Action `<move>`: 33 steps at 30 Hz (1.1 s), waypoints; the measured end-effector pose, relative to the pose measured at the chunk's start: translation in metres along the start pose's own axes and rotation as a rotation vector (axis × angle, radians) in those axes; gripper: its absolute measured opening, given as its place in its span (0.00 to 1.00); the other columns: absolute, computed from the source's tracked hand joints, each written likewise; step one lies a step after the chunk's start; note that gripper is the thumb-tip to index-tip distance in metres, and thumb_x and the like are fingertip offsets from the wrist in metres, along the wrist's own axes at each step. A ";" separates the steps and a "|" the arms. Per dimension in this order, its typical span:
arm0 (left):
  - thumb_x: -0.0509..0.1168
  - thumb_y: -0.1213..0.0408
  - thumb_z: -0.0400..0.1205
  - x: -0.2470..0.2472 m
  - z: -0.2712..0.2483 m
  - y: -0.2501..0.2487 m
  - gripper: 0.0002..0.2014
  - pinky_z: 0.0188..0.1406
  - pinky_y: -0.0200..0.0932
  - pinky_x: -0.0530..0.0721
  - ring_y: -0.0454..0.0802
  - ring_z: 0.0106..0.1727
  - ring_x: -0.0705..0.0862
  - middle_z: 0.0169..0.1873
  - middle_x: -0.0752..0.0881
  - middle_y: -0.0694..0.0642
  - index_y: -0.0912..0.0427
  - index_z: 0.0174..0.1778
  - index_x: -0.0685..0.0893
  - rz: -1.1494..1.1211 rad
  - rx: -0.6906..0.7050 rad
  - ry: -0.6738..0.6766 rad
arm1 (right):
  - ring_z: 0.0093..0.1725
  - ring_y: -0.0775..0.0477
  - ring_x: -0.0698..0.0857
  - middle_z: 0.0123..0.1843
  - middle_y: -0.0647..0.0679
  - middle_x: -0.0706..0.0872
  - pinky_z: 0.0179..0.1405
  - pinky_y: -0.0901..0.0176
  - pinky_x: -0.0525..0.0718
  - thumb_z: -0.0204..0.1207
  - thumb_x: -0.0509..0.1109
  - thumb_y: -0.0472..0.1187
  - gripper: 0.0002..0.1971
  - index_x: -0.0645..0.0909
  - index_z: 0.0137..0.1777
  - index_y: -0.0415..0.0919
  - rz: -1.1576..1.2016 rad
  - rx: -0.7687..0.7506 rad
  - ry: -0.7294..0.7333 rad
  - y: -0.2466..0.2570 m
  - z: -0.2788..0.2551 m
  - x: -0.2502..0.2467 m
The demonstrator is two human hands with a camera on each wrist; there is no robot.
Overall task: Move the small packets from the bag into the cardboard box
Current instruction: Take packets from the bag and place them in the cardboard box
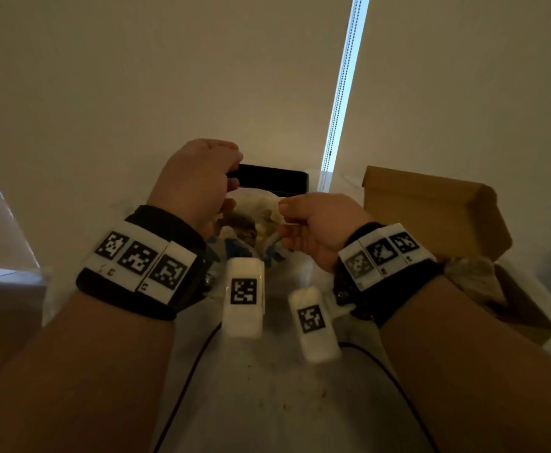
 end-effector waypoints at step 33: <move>0.72 0.55 0.80 -0.003 -0.034 0.007 0.09 0.28 0.35 0.74 0.44 0.37 0.81 0.40 0.85 0.51 0.57 0.48 0.87 1.307 -0.014 0.513 | 0.31 0.49 0.79 0.25 0.40 0.86 0.11 0.68 0.68 0.83 0.61 0.33 0.05 0.78 0.52 0.33 0.144 0.376 0.040 -0.041 0.006 -0.003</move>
Point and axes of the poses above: each hand's wrist, its own z-axis towards the middle knuckle, its own x-axis out of the palm, y = z × x, the point moved 1 cm from there along z, towards the middle knuckle
